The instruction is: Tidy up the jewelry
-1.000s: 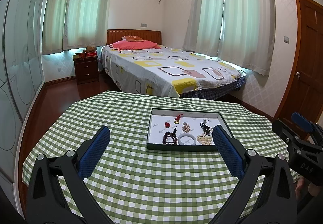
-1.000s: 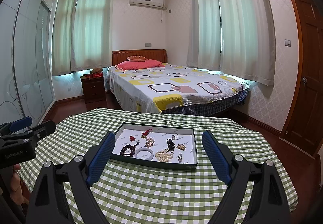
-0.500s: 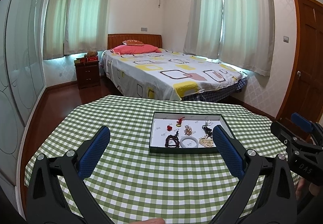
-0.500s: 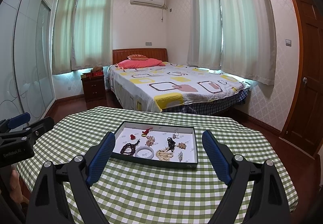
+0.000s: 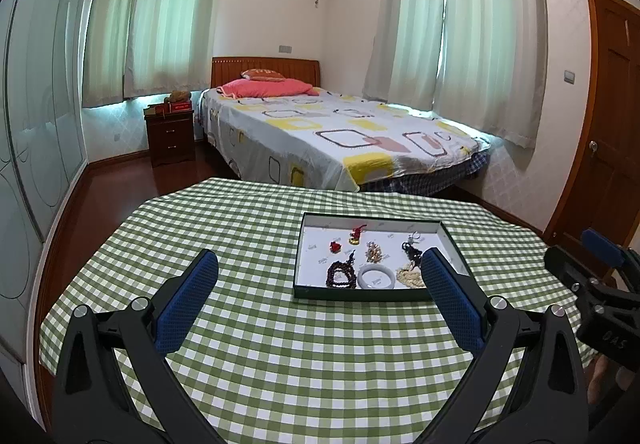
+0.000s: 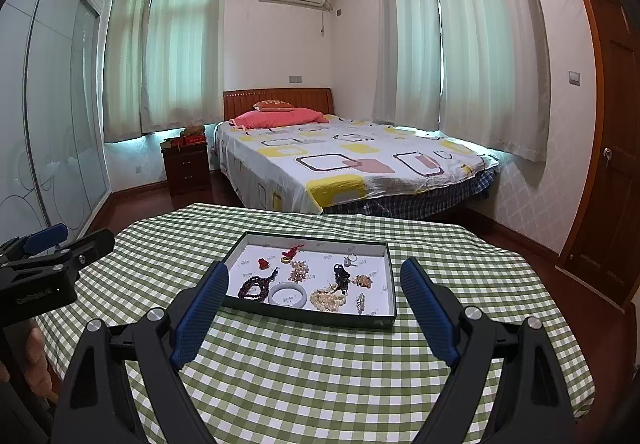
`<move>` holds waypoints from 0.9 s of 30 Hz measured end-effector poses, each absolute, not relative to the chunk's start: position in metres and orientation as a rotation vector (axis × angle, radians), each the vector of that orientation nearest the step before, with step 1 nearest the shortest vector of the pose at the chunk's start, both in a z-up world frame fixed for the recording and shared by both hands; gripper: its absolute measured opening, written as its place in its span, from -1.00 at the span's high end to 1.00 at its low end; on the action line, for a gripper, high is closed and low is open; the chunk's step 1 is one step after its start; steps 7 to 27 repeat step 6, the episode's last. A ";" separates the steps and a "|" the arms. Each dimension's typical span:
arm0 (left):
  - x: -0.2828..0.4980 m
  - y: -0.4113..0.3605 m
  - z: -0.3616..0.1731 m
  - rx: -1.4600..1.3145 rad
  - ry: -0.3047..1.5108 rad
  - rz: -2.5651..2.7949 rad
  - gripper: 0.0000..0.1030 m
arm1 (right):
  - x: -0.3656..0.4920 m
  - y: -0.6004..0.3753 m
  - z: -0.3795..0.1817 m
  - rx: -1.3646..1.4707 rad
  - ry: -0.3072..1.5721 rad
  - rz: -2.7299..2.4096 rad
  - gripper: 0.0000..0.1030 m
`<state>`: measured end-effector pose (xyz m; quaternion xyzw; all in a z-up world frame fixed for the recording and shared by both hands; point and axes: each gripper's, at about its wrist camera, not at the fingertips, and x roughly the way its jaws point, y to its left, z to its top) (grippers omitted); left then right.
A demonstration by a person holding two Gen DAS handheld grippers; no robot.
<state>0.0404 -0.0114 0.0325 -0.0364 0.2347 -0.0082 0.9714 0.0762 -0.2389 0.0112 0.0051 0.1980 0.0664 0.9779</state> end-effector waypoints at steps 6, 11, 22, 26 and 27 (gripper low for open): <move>0.069 0.000 0.007 -0.096 0.555 0.011 -0.92 | 0.091 -0.245 0.000 0.016 0.422 0.119 -0.65; 0.069 0.000 0.007 -0.096 0.555 0.011 -0.92 | 0.091 -0.245 0.000 0.016 0.422 0.119 -0.65; 0.069 0.000 0.007 -0.096 0.555 0.011 -0.92 | 0.091 -0.245 0.000 0.016 0.422 0.119 -0.65; 0.069 0.000 0.007 -0.096 0.555 0.011 -0.92 | 0.091 -0.245 0.000 0.016 0.422 0.119 -0.65; 0.069 0.000 0.007 -0.096 0.555 0.011 -0.92 | 0.091 -0.245 0.000 0.016 0.422 0.119 -0.65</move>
